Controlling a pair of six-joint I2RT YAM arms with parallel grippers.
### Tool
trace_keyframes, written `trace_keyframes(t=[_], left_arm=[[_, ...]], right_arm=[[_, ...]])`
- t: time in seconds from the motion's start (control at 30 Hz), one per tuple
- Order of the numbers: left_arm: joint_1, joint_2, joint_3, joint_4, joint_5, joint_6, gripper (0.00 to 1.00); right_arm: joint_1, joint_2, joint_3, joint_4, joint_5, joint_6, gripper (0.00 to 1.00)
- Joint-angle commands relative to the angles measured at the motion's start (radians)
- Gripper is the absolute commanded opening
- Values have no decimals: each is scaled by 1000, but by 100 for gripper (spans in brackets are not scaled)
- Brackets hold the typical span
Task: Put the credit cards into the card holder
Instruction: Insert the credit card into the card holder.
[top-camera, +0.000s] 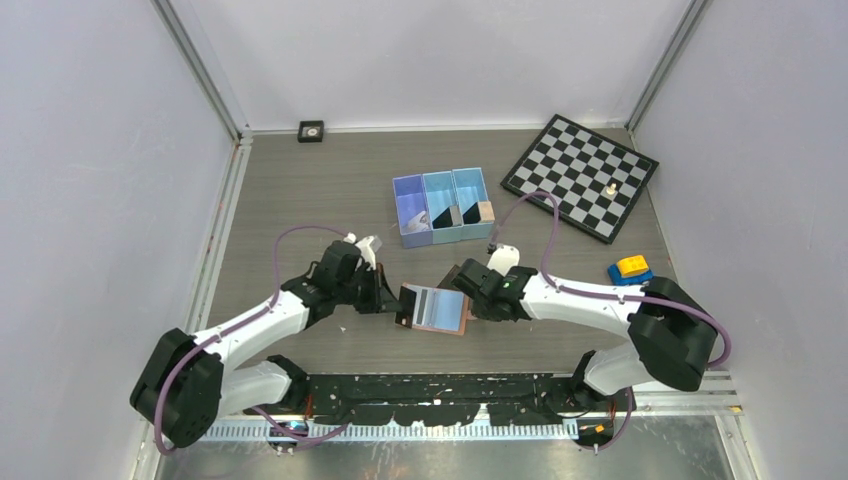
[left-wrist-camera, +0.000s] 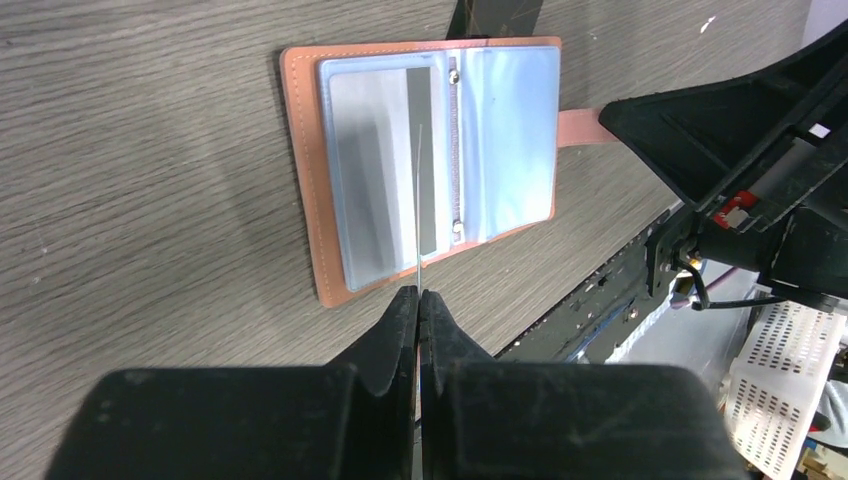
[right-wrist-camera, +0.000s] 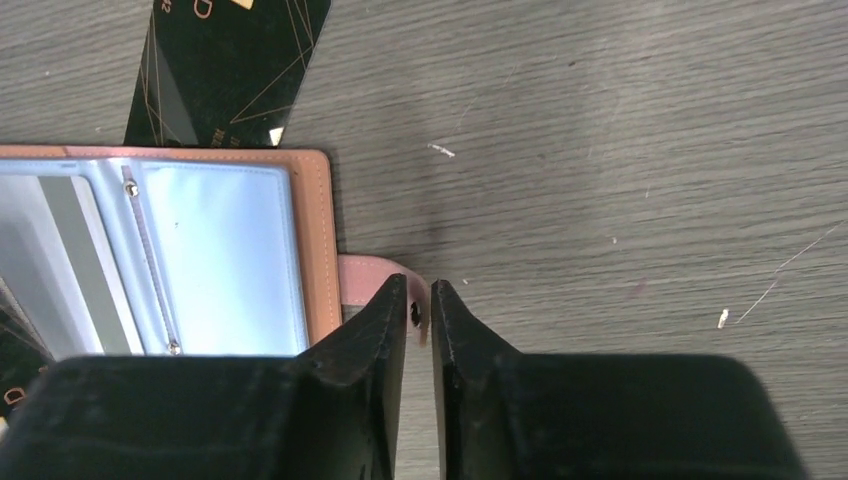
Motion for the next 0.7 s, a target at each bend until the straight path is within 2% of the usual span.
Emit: trace_keyframes(t=[0.0,0.2,0.37,0.67], left_arm=[[6,8,41,35,65,-24,0],[6,88,7,213,146,-127,0],[6,146,-16,316,161,-191,0],[-13,276,-87,576,176,-341,0]], right_arm=[[-16,13,47,33,103,-33,16],[-121,25,17,177,18,-152,0],[-183,40,-3,230,-57,-199,0],[-190,56,-22,229,-75,-173,0]])
